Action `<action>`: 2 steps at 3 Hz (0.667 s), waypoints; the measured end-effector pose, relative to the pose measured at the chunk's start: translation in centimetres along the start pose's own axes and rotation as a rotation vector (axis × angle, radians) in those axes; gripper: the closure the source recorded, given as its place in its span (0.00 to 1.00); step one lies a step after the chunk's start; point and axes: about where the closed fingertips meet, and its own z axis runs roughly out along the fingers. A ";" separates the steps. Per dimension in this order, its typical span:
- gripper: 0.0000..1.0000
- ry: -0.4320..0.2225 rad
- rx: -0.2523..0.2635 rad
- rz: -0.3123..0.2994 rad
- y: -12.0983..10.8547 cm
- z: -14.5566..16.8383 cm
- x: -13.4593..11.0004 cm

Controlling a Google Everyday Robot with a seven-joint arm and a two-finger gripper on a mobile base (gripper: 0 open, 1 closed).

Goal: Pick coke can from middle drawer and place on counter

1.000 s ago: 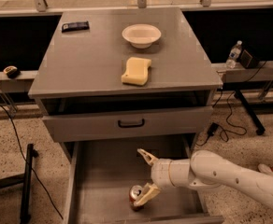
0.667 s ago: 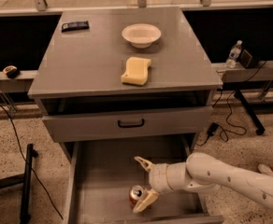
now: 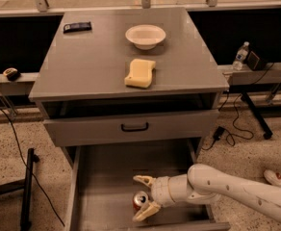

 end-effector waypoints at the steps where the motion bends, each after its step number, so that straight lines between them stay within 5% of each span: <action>1: 0.42 -0.093 0.010 0.017 0.2 0.6 0.6; 2: 0.66 -0.163 0.006 0.020 0.5 1.0 1.2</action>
Offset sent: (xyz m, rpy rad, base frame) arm -0.0067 -0.0014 -0.0280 0.2660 0.0101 0.0036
